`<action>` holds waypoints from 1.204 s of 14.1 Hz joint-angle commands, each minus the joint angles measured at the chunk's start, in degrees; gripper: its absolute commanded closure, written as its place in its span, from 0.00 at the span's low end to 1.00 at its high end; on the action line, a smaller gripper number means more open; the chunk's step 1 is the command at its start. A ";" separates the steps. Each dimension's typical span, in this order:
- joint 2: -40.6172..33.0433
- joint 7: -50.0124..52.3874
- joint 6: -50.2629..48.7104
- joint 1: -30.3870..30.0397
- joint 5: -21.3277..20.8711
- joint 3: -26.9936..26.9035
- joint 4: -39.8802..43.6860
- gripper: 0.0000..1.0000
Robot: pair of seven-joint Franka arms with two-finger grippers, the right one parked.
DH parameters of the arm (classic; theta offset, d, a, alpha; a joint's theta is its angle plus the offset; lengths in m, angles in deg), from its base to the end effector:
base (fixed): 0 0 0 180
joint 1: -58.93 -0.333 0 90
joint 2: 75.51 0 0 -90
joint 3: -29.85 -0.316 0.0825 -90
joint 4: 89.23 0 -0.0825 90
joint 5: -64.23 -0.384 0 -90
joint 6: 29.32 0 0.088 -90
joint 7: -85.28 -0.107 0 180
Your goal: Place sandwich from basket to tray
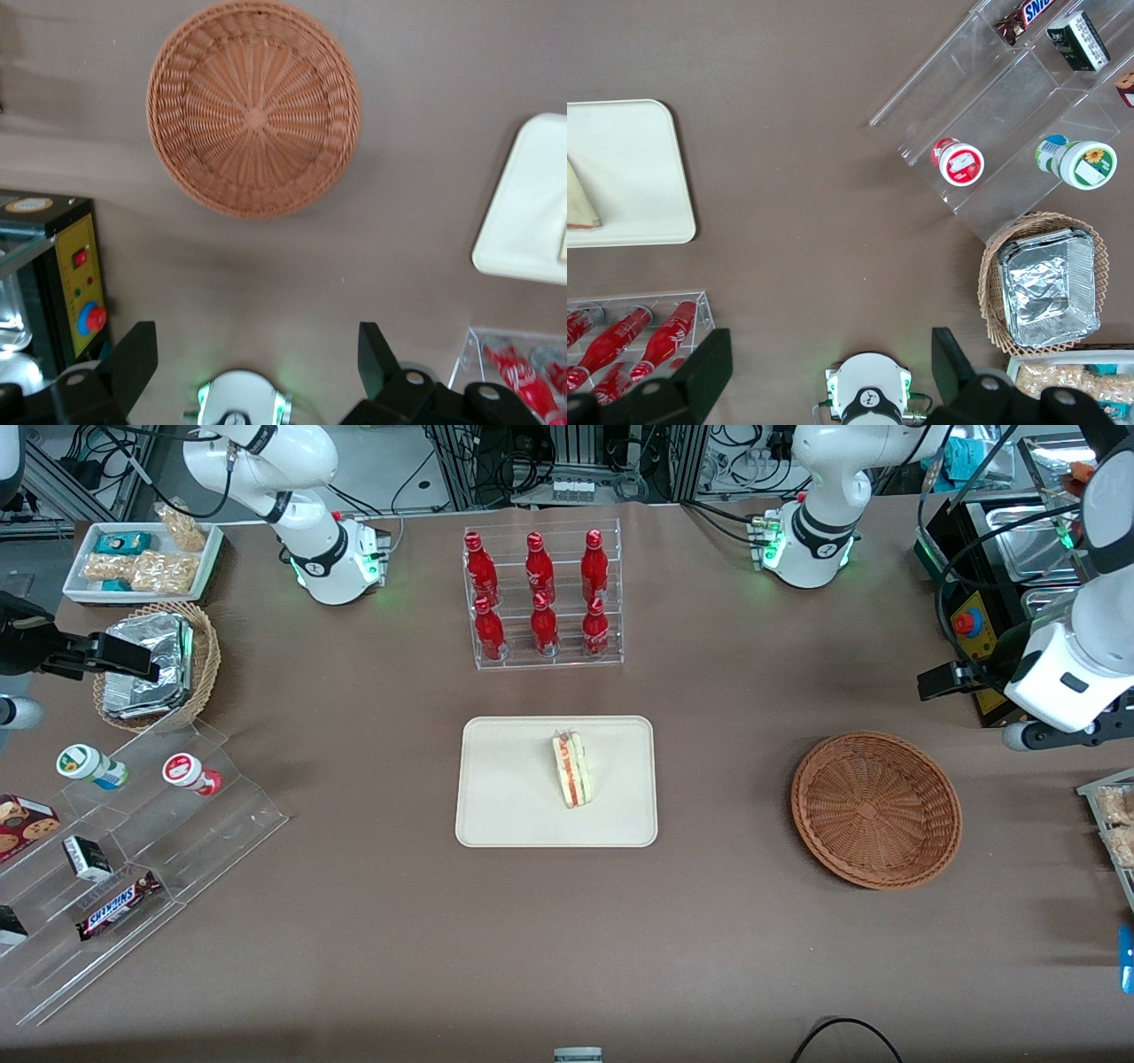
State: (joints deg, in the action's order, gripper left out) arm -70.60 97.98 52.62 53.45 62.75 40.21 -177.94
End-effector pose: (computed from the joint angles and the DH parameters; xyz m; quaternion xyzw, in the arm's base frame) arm 0.5604 -0.0406 0.5770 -0.9925 -0.0679 0.0991 0.0206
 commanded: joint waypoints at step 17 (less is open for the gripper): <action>-4.99 0.48 -0.90 -1.72 0.95 0.37 -3.92 0.00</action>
State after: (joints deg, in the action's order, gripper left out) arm -74.63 98.14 52.78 52.84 63.34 40.22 -182.16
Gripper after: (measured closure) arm 0.000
